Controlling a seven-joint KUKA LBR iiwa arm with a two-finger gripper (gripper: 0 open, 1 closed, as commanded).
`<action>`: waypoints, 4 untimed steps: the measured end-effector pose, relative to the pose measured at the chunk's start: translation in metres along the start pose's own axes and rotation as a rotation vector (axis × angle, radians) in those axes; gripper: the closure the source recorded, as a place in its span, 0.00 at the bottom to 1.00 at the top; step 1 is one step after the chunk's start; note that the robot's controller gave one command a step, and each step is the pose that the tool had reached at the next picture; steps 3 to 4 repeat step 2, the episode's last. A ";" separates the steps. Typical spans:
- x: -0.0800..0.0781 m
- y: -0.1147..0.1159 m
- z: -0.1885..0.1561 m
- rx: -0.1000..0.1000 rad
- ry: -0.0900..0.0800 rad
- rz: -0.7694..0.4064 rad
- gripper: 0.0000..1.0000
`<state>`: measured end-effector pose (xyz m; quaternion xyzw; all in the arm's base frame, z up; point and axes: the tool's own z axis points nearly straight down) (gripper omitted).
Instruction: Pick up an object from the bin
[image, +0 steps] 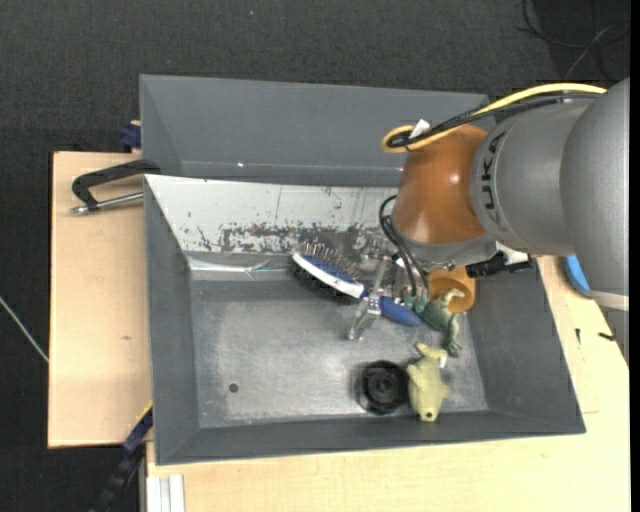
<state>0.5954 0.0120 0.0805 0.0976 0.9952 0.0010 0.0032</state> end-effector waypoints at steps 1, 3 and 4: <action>-0.002 0.000 -0.002 -0.001 -0.008 0.001 1.00; -0.005 0.001 -0.076 -0.001 -0.005 0.000 1.00; -0.005 0.001 -0.076 -0.001 -0.005 0.000 1.00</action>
Offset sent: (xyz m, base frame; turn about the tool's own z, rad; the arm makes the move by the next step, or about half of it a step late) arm 0.0000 0.0000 0.0000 0.0000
